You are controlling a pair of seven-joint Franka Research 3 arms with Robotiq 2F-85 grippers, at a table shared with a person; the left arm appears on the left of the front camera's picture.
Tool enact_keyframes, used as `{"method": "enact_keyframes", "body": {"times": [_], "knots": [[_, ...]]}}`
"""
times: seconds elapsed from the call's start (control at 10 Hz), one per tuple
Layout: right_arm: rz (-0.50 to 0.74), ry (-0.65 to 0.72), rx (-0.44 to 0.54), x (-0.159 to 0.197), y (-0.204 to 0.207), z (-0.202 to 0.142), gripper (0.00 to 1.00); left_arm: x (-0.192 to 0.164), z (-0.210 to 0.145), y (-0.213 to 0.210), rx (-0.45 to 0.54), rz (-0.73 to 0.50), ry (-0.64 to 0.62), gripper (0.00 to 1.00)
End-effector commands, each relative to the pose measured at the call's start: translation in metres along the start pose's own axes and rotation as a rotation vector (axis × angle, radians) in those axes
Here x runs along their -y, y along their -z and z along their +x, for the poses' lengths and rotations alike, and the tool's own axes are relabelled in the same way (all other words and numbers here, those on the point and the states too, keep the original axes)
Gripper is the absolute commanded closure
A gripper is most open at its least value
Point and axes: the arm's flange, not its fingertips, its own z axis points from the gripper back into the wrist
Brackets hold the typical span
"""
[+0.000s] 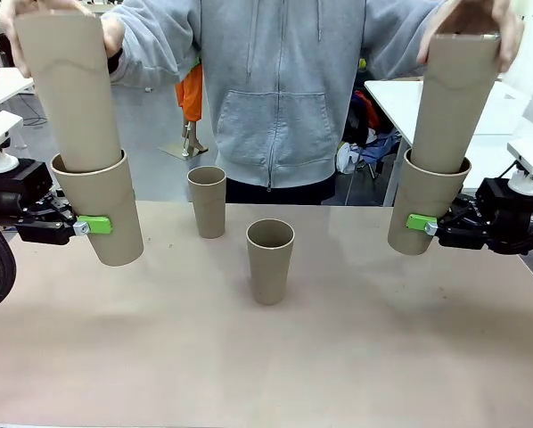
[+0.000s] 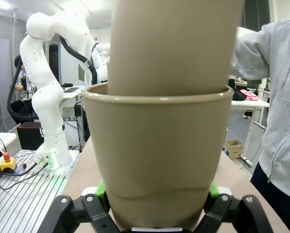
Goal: Stack the cups and store them in the basket.
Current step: Place the stack of Reusable plastic cups into the Pantry Basket.
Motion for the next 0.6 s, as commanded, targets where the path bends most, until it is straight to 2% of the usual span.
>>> {"method": "enact_keyframes", "body": {"times": [0.0, 0.5], "knots": [[0.000, -0.008, 0.002, -0.0001, 0.0004, 0.0021, 0.17, 0.0015, 0.0050, -0.0016, 0.007, 0.003, 0.000, 0.15], [0.000, -0.008, 0.002, -0.0001, 0.0004, 0.0021, 0.17, 0.0015, 0.0050, -0.0016, 0.007, 0.003, 0.000, 0.15]]}}
